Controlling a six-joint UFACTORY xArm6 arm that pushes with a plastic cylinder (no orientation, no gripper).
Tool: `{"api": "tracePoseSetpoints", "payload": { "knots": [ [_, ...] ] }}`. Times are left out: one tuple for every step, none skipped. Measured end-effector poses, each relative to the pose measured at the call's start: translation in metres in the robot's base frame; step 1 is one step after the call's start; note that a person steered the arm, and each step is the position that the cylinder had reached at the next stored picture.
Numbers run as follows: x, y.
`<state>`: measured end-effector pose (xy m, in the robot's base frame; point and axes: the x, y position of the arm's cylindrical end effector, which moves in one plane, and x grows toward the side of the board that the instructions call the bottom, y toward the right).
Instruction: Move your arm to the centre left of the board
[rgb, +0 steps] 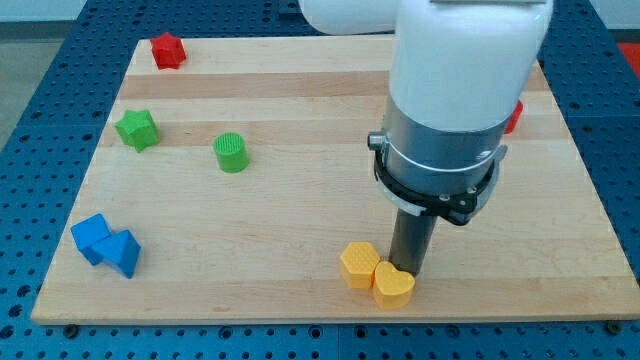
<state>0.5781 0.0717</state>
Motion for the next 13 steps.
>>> {"api": "tracePoseSetpoints", "payload": {
  "knots": [
    [-0.011,0.043],
    [-0.026,0.095],
    [-0.094,0.130],
    [-0.116,0.132],
    [-0.116,0.129],
    [-0.116,0.125],
    [-0.116,0.110],
    [-0.114,0.063],
    [-0.113,0.017],
    [-0.091,-0.049],
    [-0.076,-0.118],
    [-0.077,-0.188],
    [-0.095,-0.272]
  ]
}}
